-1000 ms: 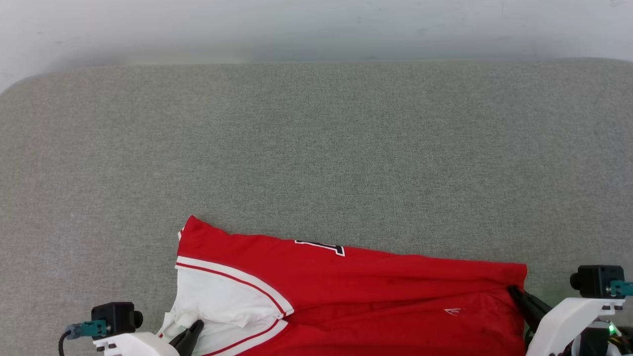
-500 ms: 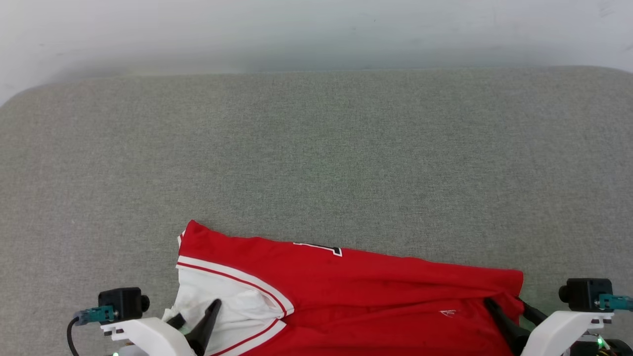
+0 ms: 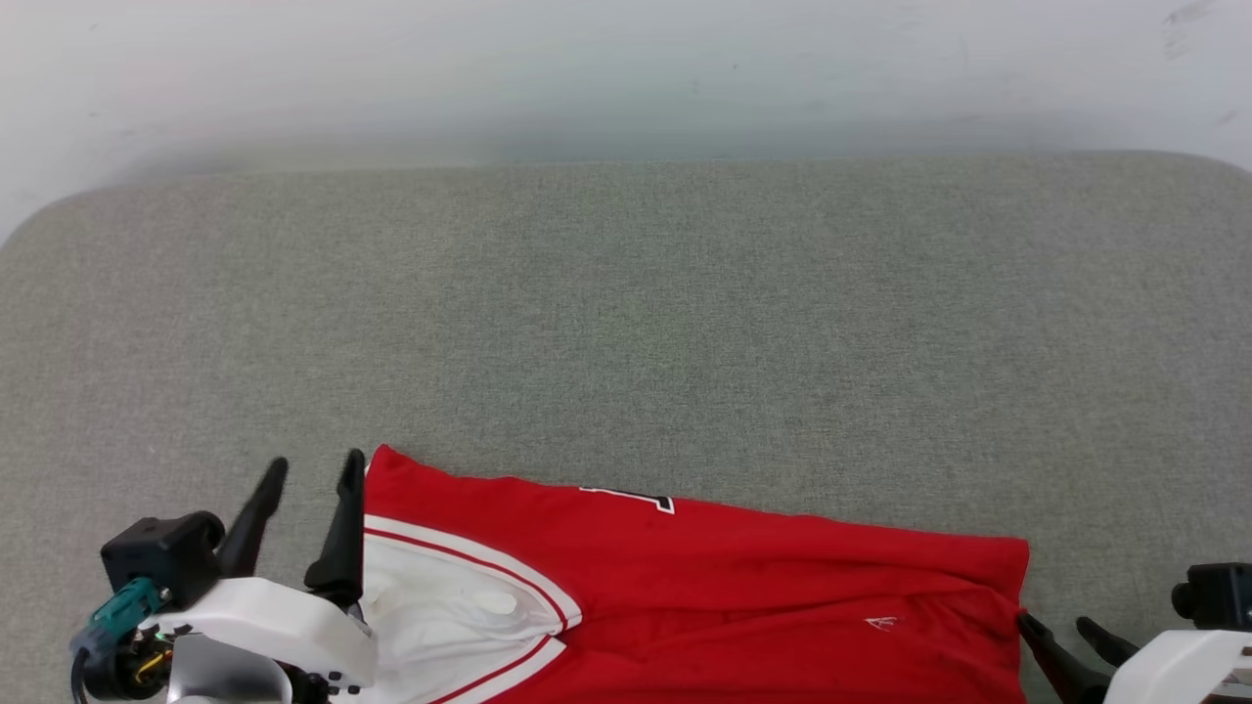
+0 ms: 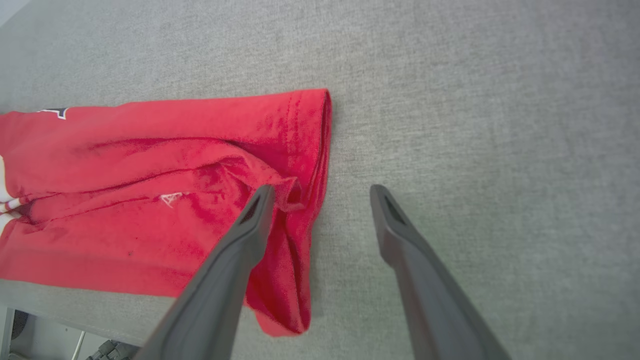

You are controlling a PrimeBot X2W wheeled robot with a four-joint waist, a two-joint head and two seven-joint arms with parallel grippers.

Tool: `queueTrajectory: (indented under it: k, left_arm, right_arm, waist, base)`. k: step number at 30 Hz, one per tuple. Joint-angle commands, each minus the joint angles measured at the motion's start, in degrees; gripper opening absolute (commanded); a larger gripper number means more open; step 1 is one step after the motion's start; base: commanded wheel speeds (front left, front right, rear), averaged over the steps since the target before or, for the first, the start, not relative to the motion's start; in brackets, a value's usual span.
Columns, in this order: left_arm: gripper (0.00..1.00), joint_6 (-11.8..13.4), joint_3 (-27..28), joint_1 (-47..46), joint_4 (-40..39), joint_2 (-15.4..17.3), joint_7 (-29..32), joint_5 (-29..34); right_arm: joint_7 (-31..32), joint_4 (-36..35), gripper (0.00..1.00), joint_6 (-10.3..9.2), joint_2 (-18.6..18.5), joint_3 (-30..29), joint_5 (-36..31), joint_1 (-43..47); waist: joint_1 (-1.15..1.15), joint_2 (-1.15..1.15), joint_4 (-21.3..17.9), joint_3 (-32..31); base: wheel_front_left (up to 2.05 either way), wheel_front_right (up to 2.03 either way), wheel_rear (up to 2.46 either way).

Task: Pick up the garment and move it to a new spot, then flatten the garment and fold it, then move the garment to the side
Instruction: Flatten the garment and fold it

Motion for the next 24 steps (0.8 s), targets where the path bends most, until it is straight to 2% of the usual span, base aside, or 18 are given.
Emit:
queueTrajectory:
  k: [1, 5, 11, 18, 24]
  left_arm:
    - [1.0, 1.3, 0.3, -0.3, -0.8, 0.0, -1.5, 1.7]
    - [1.0, 4.1, 0.5, -1.2, -3.1, -0.4, -4.8, 5.5]
    - [1.0, 7.3, -0.2, -2.5, -5.3, -0.9, -6.7, 10.6]
    - [1.0, 8.4, -1.3, -3.7, -6.9, -2.0, -7.7, 13.4]
    - [1.0, 8.5, -1.5, -4.1, -6.4, -2.8, -8.2, 14.0]
  right_arm:
    - [2.2, -1.1, 1.0, -0.05, -0.3, -0.8, 0.7, 0.8]
    - [8.3, -3.6, 1.0, -0.05, -1.4, -2.2, 1.8, 0.4]
    - [13.6, -5.0, 1.0, -0.05, -2.7, -1.4, 2.2, -2.3]
    - [15.8, -1.6, 1.0, -0.05, -2.6, 1.2, 2.6, -3.4]
    - [16.5, 2.4, 1.0, 0.05, -0.8, 5.6, 3.7, -2.0]
  waist:
    - [0.0, 0.0, 0.2, 0.1]
    - [0.0, 0.0, 1.0, 0.9]
    - [0.0, 0.0, 2.9, 2.7]
    - [0.0, 0.0, 5.1, 5.5]
    - [0.0, 0.0, 5.9, 6.6]
  base:
    - [0.0, 0.0, 0.0]
    - [0.0, 0.0, 0.0]
    - [0.0, 0.0, 0.0]
    - [0.0, 0.0, 0.0]
    - [0.0, 0.0, 0.0]
